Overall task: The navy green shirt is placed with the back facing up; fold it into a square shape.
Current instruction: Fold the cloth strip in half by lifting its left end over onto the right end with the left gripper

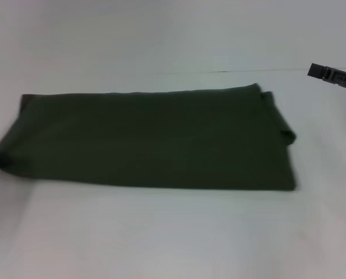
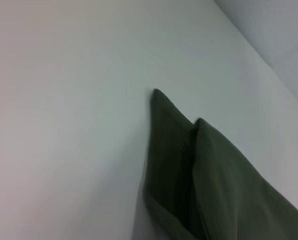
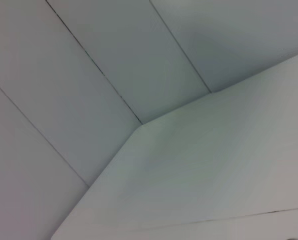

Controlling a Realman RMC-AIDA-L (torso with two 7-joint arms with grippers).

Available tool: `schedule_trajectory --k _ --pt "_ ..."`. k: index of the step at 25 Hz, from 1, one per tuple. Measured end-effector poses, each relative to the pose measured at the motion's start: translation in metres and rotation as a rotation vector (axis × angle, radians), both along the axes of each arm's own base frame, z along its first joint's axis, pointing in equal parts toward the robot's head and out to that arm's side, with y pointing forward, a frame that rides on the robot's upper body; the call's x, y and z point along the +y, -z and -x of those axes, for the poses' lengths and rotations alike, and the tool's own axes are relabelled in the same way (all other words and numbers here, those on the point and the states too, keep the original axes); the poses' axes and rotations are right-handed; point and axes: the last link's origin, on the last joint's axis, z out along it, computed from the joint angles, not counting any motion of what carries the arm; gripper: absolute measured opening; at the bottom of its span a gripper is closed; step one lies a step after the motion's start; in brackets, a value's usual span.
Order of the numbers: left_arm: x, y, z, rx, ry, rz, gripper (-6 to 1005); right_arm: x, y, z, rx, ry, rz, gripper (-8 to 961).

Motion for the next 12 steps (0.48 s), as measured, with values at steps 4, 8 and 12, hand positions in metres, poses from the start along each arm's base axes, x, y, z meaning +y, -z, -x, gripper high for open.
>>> schedule_trajectory --k 4,8,12 --pt "-0.019 -0.024 0.020 0.035 -0.053 -0.058 63 0.003 0.002 0.003 0.002 0.000 0.000 840" --pt "-0.035 -0.045 0.037 0.061 -0.108 -0.101 70 0.005 0.003 0.005 0.003 -0.001 0.001 841" --pt "-0.042 -0.055 0.040 0.060 -0.112 -0.111 77 0.005 0.004 0.005 0.000 -0.003 0.000 840"
